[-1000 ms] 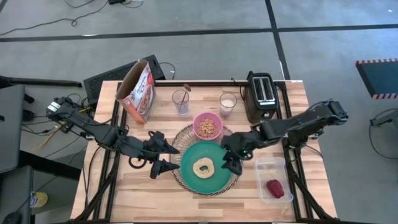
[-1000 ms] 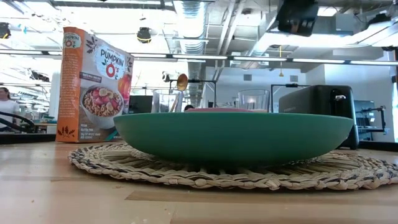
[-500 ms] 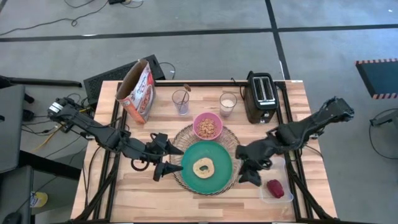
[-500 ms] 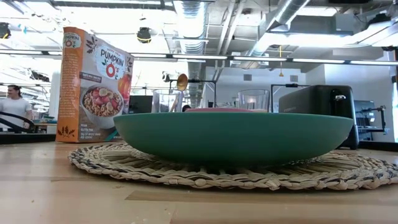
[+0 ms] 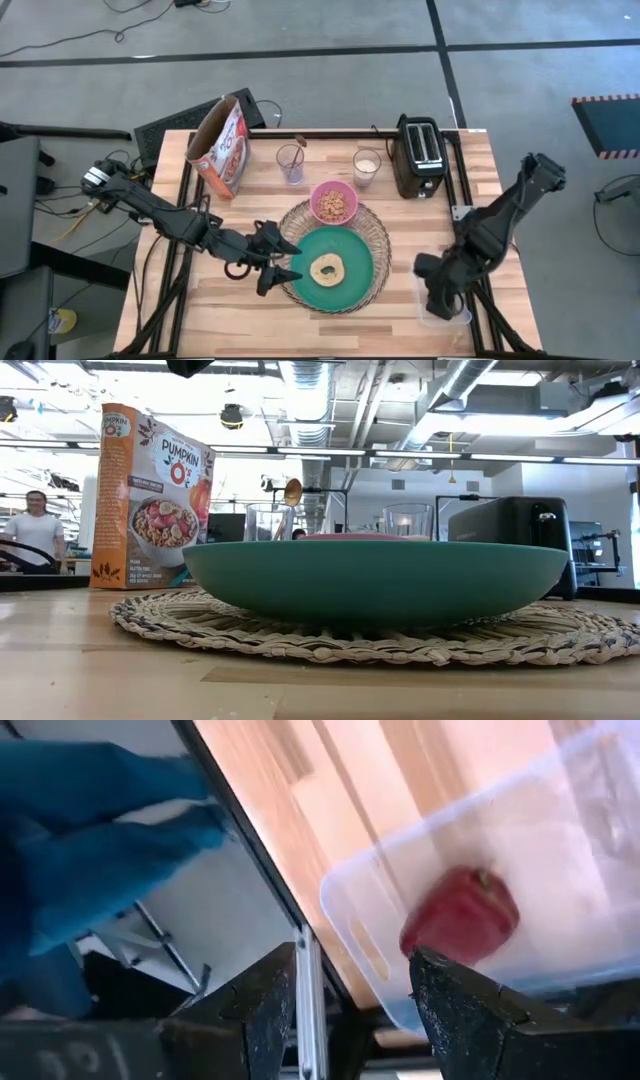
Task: Arrange a breakfast setting
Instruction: Put the red apple to the top right of the green plate
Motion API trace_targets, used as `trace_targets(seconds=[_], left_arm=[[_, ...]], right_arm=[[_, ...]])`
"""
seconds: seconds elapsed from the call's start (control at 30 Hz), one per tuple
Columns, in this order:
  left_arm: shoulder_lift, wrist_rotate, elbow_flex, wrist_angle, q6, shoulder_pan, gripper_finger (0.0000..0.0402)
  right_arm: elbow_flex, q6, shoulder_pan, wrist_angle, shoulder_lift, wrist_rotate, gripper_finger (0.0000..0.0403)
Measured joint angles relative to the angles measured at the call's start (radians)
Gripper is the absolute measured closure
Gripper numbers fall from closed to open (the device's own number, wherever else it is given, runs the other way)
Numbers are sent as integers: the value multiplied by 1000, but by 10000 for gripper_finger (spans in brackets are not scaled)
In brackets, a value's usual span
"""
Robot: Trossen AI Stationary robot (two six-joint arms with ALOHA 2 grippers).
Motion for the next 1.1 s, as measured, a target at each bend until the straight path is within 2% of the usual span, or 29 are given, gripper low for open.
trace_targets(seconds=[0.13,0.33,0.43,0.6,0.8,0.9,1.1], left_arm=[[6,-1,0,4,1,0,65],[5,0,0,6,1,0,65],[5,14,0,8,2,0,65],[5,18,0,8,1,0,65],[5,18,0,11,0,0,65],[5,18,0,12,-10,0,65],[5,18,0,12,-17,0,65]], right_arm=[[2,63,56,-21,40,1,179],[2,212,103,-155,89,22,168],[1,259,119,-225,99,-39,161],[0,251,143,-138,98,-54,165],[0,171,167,1,99,53,172],[1,127,168,-25,99,53,172],[1,149,165,-52,99,52,172]])
